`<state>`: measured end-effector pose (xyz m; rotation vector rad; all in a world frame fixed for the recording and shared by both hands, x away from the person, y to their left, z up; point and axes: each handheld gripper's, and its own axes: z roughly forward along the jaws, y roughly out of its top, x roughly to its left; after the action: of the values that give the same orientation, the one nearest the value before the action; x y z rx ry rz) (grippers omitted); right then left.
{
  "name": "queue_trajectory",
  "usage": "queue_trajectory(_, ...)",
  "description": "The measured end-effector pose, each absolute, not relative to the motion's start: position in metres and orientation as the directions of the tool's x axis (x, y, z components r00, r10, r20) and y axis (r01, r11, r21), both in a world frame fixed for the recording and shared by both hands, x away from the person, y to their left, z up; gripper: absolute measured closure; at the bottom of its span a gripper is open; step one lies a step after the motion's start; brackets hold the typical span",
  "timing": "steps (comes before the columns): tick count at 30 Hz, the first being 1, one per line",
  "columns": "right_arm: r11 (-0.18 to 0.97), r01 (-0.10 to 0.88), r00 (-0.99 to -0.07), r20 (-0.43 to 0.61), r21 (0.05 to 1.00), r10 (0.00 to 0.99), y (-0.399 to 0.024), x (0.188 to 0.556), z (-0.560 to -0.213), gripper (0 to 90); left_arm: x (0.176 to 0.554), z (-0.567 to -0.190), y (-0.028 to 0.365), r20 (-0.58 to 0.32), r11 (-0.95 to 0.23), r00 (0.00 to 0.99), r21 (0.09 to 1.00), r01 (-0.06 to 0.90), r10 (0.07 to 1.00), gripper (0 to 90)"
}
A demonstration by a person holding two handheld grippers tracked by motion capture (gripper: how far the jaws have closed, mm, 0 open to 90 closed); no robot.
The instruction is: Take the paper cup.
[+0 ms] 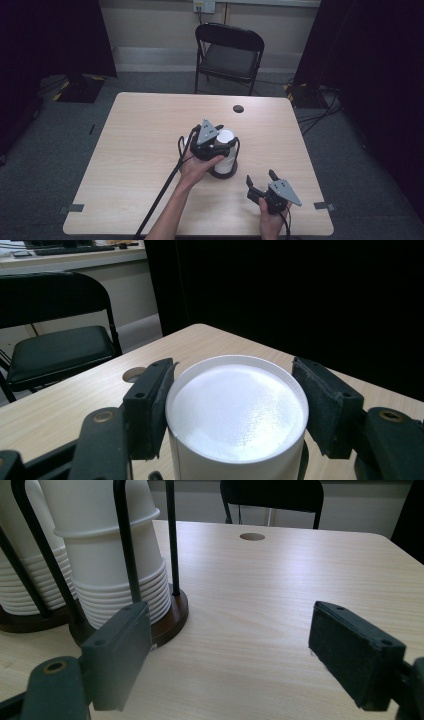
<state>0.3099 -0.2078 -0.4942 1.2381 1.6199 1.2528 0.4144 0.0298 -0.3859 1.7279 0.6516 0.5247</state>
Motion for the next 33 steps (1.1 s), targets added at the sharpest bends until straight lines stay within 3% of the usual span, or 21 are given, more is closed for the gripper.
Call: queue_trajectory(33,0.063,0.254,-0.271,0.008,0.965,0.963,-0.208,0.310,-0.494,16.6,0.400,-0.361,0.040,0.017,-0.105,0.733,0.992,0.075,0.680,35.5)
